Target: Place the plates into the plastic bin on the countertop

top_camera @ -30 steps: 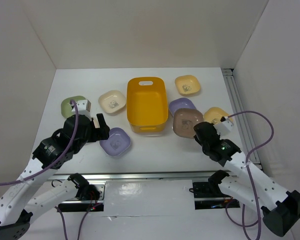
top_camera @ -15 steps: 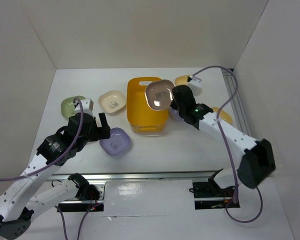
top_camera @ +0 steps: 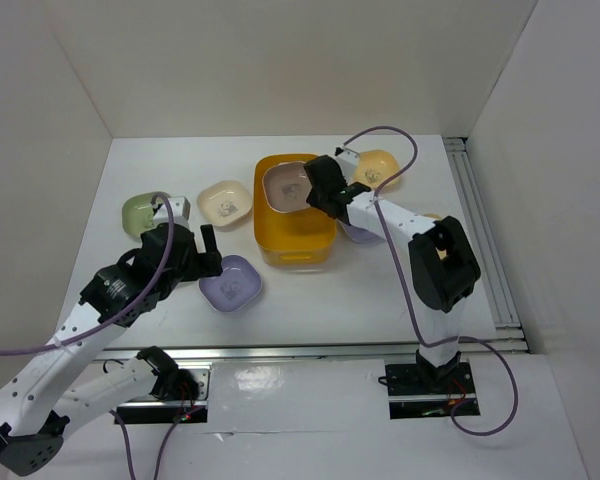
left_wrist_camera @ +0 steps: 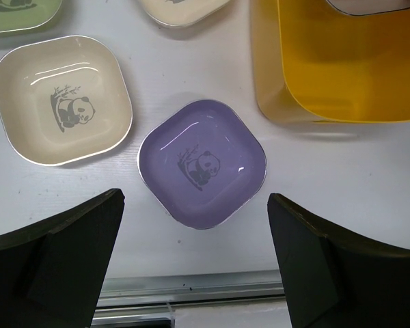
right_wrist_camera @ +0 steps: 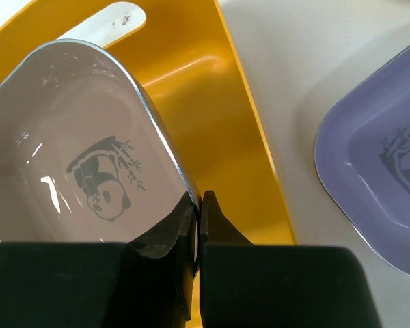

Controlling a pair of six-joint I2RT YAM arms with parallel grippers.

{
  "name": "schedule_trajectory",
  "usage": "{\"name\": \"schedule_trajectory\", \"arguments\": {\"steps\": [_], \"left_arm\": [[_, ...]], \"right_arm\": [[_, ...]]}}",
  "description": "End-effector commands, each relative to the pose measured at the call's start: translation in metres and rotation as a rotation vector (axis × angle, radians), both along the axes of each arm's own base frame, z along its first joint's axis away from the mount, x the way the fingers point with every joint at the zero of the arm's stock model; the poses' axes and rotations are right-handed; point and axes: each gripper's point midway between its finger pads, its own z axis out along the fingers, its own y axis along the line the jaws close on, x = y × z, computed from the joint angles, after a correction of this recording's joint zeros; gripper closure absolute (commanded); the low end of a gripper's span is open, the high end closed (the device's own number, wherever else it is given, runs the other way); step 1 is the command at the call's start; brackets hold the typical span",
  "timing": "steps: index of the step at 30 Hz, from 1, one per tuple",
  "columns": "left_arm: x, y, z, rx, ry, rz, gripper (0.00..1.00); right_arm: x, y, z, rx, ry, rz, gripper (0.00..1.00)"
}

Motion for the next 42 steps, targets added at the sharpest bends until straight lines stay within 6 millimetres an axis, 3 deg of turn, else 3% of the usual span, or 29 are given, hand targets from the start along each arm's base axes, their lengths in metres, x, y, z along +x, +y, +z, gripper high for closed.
{"name": "schedule_trajectory", "arguments": {"steps": [1, 2, 5, 6, 7, 9, 10, 12, 13, 15, 16, 18, 19, 20, 22, 23, 25, 26, 29, 33, 38, 42], "left_arm": [[0.005, 0.001, 0.006, -0.020, -0.027, 0.029, 0.00], [0.005, 0.001, 0.006, -0.020, -0.027, 0.029, 0.00], [0.005, 0.001, 0.004, -0.014, -0.020, 0.029, 0.00], [0.005, -0.001, 0.003, -0.019, -0.016, 0.022, 0.00], [0.005, 0.000, 0.003, -0.012, -0.017, 0.017, 0.00], [0.005, 0.000, 0.003, -0.012, -0.017, 0.017, 0.00], [0.005, 0.000, 0.003, -0.012, -0.017, 0.017, 0.00], [0.005, 0.000, 0.003, -0.012, -0.017, 0.017, 0.00], [0.004, -0.002, 0.003, -0.016, -0.014, 0.010, 0.00], [0.003, -0.002, 0.004, -0.030, -0.007, 0.022, 0.00], [0.002, -0.002, 0.000, -0.031, 0.012, 0.033, 0.00], [-0.003, -0.006, -0.003, -0.076, 0.054, 0.055, 0.00], [-0.006, -0.010, -0.013, -0.095, 0.088, 0.057, 0.00], [-0.009, -0.013, -0.021, -0.119, 0.117, 0.066, 0.00], [-0.011, -0.021, -0.034, -0.117, 0.171, 0.040, 0.00], [-0.011, -0.022, -0.038, -0.131, 0.193, 0.068, 0.00], [-0.015, -0.028, -0.056, -0.135, 0.239, 0.044, 0.01], [-0.013, -0.034, -0.059, -0.163, 0.235, 0.038, 0.01], [-0.019, -0.049, -0.087, -0.195, 0.277, -0.013, 0.01], [-0.003, -0.073, -0.102, -0.243, 0.217, -0.111, 0.01], [0.014, -0.059, -0.117, -0.133, 0.179, -0.053, 0.00], [0.022, -0.067, -0.128, -0.123, 0.164, -0.079, 0.00]], "right_arm": [[0.017, 0.014, 0.016, 0.060, -0.040, -0.037, 1.00], [0.020, 0.015, 0.017, 0.062, -0.043, -0.037, 1.00], [0.025, 0.022, 0.012, 0.068, -0.034, -0.025, 0.85], [0.027, 0.027, 0.020, 0.086, -0.045, -0.014, 0.76], [0.028, 0.029, 0.018, 0.079, -0.040, 0.003, 0.50], [0.028, 0.036, 0.026, 0.078, -0.052, 0.020, 0.42], [0.026, 0.041, 0.035, 0.077, -0.069, 0.040, 0.31], [0.023, 0.049, 0.055, 0.070, -0.109, 0.053, 0.29], [0.019, 0.050, 0.070, 0.067, -0.137, 0.061, 0.17], [0.012, 0.051, 0.096, 0.068, -0.180, 0.069, 0.12], [0.001, 0.051, 0.114, 0.065, -0.213, 0.098, 0.02], [-0.013, 0.055, 0.139, 0.075, -0.282, 0.151, 0.00], [-0.021, 0.047, 0.132, 0.054, -0.279, 0.161, 0.00], [-0.039, 0.044, 0.158, 0.058, -0.339, 0.181, 0.00], [-0.053, 0.033, 0.173, 0.071, -0.400, 0.183, 0.00], [-0.069, 0.020, 0.170, 0.053, -0.414, 0.208, 0.00], [-0.083, 0.018, 0.174, 0.071, -0.451, 0.264, 0.00], [-0.098, 0.018, 0.170, 0.061, -0.450, 0.323, 0.00], [-0.112, 0.014, 0.155, 0.016, -0.410, 0.392, 0.00], [-0.126, 0.011, 0.135, -0.036, -0.370, 0.468, 0.00], [-0.144, 0.018, 0.127, 0.002, -0.367, 0.567, 0.00], [-0.149, 0.015, 0.118, 0.003, -0.358, 0.576, 0.00]]}}
